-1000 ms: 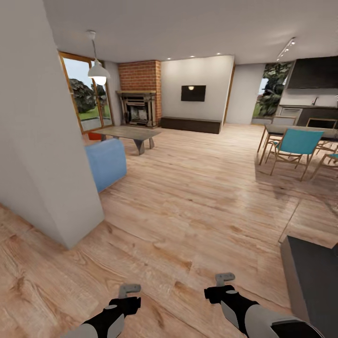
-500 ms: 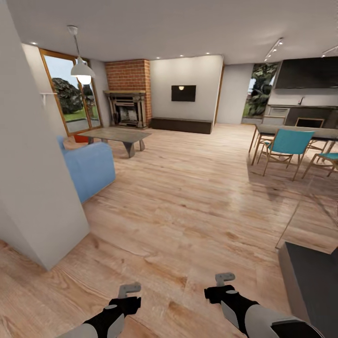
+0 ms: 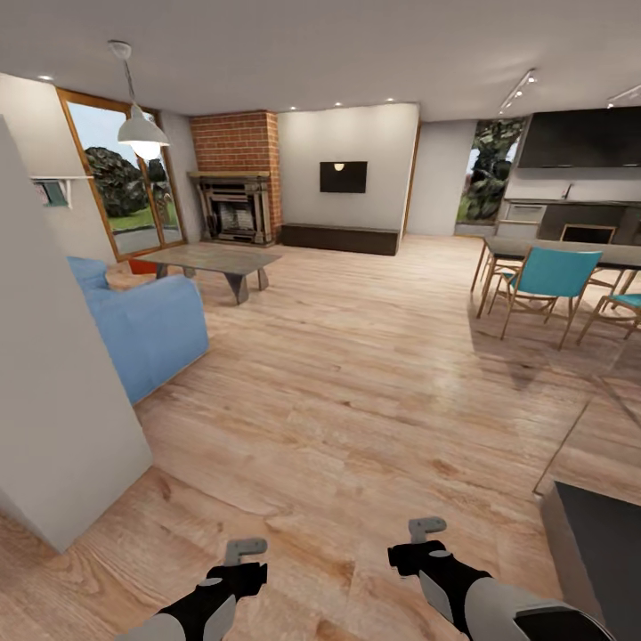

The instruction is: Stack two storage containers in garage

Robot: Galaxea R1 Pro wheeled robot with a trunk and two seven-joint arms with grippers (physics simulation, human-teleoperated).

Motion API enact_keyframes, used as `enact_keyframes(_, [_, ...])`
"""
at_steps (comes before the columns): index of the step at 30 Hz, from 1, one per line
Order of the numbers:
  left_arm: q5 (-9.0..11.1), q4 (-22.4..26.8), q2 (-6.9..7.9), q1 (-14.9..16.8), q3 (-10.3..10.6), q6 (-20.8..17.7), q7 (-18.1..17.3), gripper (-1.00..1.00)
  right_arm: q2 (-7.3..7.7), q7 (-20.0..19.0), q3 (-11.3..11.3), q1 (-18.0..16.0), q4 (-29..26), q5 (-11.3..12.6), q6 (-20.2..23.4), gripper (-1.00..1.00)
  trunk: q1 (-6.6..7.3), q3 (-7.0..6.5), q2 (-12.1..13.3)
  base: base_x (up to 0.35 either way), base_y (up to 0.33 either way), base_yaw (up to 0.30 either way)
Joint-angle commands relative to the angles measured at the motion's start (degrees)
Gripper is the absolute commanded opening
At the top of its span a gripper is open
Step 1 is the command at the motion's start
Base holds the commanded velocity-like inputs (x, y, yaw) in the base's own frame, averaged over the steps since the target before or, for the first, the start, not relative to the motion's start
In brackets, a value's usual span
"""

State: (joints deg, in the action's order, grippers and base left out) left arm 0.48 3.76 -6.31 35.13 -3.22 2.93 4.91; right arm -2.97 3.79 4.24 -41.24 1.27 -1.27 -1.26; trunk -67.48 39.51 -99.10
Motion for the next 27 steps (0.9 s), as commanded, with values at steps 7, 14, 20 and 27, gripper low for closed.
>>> enact_keyframes(7, [0.1, -0.1, -0.02, 0.0, -0.3, 0.2, 0.1, 1.0, -0.02, 0.3, 0.4, -0.1, 0.1, -0.1, -0.1, 1.0, -0.03, 0.05, 0.0, 0.345, 0.0, 0.0])
enact_keyframes(14, [0.1, -0.1, -0.02, 0.0, -0.3, 0.2, 0.1, 1.0, -0.02, 0.3, 0.4, -0.1, 0.1, -0.1, -0.1, 1.0, -0.03, 0.05, 0.0, 0.345, 0.0, 0.0])
enact_keyframes(20, [0.1, -0.1, -0.02, 0.0, -0.3, 0.2, 0.1, 1.0, -0.02, 0.3, 0.4, -0.1, 0.1, -0.1, -0.1, 1.0, -0.03, 0.05, 0.0, 0.345, 0.0, 0.0])
enact_keyframes(27, [0.1, -0.1, -0.02, 0.0, -0.3, 0.2, 0.1, 1.0, -0.02, 0.3, 0.4, -0.1, 0.1, -0.1, -0.1, 1.0, -0.03, 0.05, 0.0, 0.345, 0.0, 0.0])
